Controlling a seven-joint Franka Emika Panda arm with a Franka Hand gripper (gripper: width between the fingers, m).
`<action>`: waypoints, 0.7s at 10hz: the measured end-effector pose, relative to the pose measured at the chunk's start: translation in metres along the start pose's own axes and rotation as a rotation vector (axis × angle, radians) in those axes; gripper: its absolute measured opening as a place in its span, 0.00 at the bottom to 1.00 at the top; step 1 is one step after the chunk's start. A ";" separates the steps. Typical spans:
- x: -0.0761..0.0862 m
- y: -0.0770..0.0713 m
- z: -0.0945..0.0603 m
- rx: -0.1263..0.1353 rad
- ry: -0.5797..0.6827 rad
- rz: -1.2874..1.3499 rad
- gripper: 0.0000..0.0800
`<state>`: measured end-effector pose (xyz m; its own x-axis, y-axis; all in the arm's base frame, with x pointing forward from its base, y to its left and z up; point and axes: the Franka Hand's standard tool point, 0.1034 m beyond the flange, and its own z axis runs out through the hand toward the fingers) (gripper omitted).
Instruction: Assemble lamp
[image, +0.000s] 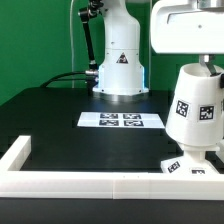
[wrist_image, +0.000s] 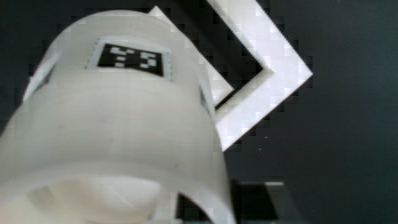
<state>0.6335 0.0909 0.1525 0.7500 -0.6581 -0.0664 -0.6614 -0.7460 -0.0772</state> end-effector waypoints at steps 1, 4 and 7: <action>0.000 0.000 0.000 0.000 0.000 0.001 0.16; 0.002 0.000 -0.001 0.004 0.005 0.001 0.61; 0.003 0.008 -0.020 -0.049 -0.054 -0.019 0.85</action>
Offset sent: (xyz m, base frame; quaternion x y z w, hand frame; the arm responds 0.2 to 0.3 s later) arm 0.0000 0.0000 0.0000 0.0000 0.0000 0.0000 1.0000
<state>0.6301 0.0808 0.1717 0.7605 -0.6384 -0.1192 -0.6454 -0.7632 -0.0305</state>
